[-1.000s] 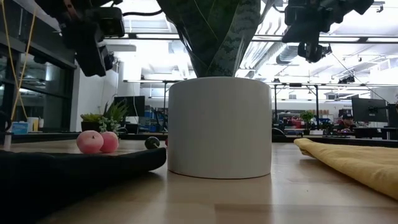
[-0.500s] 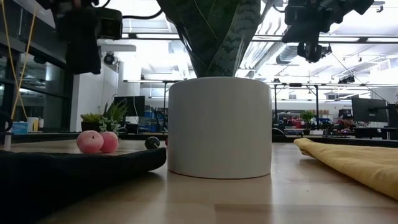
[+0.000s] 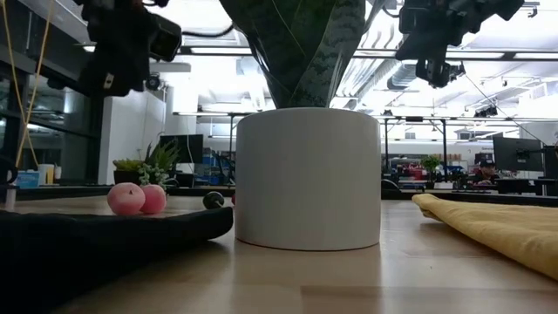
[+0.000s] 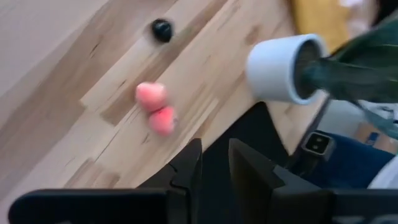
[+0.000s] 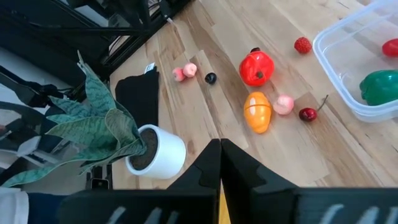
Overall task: Pick and placing Produce into tupperware
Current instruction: Put the top left apricot into the transparent container
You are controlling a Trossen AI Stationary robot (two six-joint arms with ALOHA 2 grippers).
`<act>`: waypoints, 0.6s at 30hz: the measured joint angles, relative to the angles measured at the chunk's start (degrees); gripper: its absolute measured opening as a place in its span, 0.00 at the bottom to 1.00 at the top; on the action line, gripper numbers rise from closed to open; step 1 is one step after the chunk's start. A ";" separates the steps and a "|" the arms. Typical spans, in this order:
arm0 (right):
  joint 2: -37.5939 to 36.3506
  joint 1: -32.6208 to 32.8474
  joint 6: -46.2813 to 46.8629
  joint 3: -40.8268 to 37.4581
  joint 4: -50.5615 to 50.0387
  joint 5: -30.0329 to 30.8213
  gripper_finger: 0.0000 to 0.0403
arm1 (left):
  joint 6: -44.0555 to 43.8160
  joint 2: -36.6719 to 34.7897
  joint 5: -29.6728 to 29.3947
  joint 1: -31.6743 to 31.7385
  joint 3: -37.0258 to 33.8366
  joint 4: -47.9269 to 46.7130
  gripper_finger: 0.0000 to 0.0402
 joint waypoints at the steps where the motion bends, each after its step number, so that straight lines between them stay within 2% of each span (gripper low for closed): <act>1: 0.00 0.00 -0.27 0.00 0.01 0.01 0.00 | -0.37 0.69 -0.07 0.01 0.63 -1.78 0.18; 7: 0.02 0.07 -1.74 0.00 -0.04 -0.13 0.00 | -0.71 5.84 -1.22 0.00 5.80 -9.09 0.14; 18: 0.02 0.07 -2.32 0.02 -0.20 -0.77 0.00 | -0.67 15.23 -9.29 0.02 19.56 -19.64 0.07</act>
